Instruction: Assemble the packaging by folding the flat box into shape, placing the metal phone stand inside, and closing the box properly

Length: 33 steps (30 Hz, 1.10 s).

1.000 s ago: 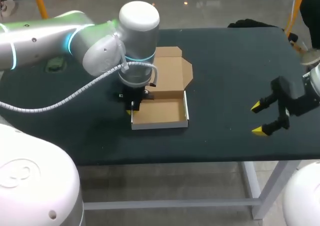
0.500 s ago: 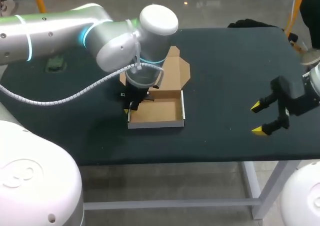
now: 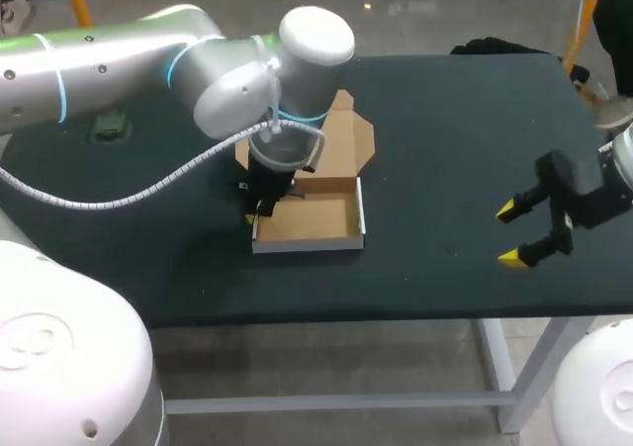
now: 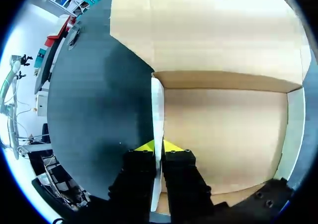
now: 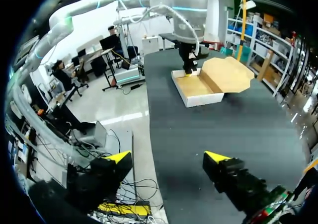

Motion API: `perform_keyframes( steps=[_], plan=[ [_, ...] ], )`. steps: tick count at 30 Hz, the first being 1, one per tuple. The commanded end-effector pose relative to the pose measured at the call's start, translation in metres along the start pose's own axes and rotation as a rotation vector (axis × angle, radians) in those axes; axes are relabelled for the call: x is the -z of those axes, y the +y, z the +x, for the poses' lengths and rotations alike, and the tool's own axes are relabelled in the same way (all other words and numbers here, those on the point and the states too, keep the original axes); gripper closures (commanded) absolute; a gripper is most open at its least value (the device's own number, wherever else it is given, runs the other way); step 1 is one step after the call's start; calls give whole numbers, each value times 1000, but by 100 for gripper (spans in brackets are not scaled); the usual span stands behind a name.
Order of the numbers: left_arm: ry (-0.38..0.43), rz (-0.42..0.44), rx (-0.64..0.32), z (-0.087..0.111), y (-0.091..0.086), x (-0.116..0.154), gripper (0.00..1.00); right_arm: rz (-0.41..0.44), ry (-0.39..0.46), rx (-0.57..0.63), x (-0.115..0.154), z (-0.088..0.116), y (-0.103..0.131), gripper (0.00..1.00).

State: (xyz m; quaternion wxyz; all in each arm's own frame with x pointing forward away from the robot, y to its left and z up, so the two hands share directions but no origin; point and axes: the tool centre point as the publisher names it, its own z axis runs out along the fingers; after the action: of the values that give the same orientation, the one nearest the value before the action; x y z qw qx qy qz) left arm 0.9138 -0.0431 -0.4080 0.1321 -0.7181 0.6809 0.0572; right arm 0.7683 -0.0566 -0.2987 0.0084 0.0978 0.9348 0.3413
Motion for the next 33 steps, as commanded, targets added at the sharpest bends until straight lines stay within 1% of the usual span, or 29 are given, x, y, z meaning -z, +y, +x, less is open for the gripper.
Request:
perform_keyframes(
  steps=[1, 3, 5, 6, 9, 11, 12, 15, 17, 20, 21, 25, 27, 28, 33],
  plan=[
    [119, 5, 1, -7, 5, -3, 100, -3, 2, 1, 1, 0, 0, 0],
    [152, 1, 2, -6, 7, -2, 100, -3, 2, 1, 1, 0, 0, 0],
    [205, -10, -2, -6, 9, 0, 85, -3, 2, 1, 1, 0, 0, 0],
    [224, -11, -2, -5, 10, 1, 86, -3, 2, 1, 1, 0, 0, 0],
    [280, -13, -10, -4, 12, 4, 85, -3, 2, 1, 1, 0, 0, 0],
    [306, -1, -15, -3, 13, 6, 79, -3, 2, 1, 1, 0, 0, 0],
    [325, 4, -20, -2, 14, 8, 79, -3, 2, 1, 1, 0, 0, 0],
    [347, 21, -30, -1, 15, 10, 80, -3, 2, 1, 1, 0, 0, 0],
    [362, 23, -47, 1, 15, 11, 84, -3, 2, 1, 1, 0, 0, 0],
    [377, 38, -54, 3, 15, 11, 84, -3, 2, 1, 1, 0, 0, 0],
    [383, 46, -59, 3, 15, 12, 86, -3, 2, 1, 1, 0, 0, 0],
    [394, 51, -69, 5, 14, 12, 82, -3, 2, 1, 1, 0, 0, 0],
    [396, 60, -73, 6, 14, 12, 92, -3, 2, 1, 1, 0, 0, 0],
    [398, 65, -79, 6, 14, 12, 100, -3, 2, 1, 1, 0, 0, 0],
    [395, 79, -82, 6, 13, 10, 100, -3, 2, 1, 1, 0, 0, 0]
  ],
)
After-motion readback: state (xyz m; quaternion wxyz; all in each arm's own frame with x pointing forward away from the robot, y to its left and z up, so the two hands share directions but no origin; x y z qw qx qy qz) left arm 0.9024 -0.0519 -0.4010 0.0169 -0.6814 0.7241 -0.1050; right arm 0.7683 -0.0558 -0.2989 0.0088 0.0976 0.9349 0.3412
